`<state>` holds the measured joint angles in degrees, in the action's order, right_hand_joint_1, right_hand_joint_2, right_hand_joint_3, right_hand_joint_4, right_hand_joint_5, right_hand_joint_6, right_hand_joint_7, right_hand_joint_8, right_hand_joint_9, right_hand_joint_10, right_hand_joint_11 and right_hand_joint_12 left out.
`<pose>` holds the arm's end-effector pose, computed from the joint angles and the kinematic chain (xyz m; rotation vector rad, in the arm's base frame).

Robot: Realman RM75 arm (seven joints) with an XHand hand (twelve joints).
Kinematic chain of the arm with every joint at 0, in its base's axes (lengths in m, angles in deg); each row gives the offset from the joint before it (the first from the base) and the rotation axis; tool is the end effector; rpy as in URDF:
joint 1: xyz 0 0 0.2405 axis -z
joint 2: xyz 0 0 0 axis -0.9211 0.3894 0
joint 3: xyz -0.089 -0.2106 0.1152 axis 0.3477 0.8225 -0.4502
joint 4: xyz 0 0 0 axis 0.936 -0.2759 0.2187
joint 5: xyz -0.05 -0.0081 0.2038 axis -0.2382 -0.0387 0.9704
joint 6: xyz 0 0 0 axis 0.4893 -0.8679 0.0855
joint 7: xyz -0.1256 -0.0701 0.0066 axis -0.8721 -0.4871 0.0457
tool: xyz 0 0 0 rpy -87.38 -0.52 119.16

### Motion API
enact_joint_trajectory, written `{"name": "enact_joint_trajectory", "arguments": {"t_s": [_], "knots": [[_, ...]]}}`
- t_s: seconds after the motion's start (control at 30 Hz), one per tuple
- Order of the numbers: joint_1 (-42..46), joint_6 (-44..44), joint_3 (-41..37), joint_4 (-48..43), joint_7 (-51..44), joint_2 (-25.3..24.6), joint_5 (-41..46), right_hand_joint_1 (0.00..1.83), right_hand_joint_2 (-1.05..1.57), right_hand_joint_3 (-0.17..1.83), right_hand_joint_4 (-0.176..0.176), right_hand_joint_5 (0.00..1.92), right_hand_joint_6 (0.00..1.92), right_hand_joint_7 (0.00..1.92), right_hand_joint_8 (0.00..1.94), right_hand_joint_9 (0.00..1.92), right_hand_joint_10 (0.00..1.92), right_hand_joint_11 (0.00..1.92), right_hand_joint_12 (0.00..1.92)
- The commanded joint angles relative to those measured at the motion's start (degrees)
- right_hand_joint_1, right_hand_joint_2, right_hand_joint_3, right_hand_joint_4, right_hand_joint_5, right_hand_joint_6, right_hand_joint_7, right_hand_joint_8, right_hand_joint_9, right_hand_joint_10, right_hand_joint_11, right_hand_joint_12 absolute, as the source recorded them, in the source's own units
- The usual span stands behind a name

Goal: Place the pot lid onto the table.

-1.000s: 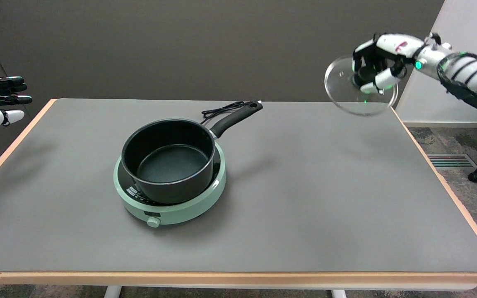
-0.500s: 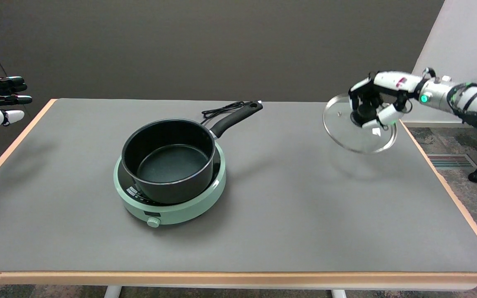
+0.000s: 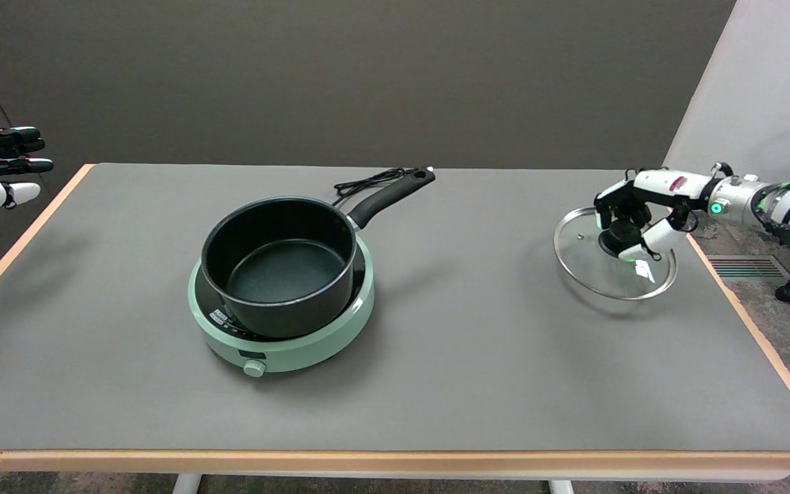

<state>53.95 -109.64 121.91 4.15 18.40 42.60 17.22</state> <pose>-0.1905 -0.3306 0.5666 1.6278 -0.4182 -0.1404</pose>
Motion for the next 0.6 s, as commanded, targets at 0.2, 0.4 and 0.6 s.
{"name": "enact_joint_trajectory", "arguments": {"t_s": [0.2, 0.4, 0.6], "knots": [[-5.91, 5.02, 0.84, -3.45, -0.4, -7.8, -12.15, 1.37, 0.77, 0.77, 0.176, 0.69, 1.24, 0.92, 1.34, 0.82, 1.53, 0.68, 1.71], [-18.9, 4.99, 12.7, -2.78, -0.4, -10.5, -12.6, 1.37, 0.76, 0.78, 0.176, 0.69, 1.24, 0.93, 1.34, 0.83, 1.52, 0.69, 1.69], [-27.58, 5.72, 19.81, 1.91, 0.05, -14.46, -15.96, 1.37, 0.77, 0.78, 0.176, 0.69, 1.25, 0.93, 1.34, 0.83, 1.52, 0.69, 1.69]]}}
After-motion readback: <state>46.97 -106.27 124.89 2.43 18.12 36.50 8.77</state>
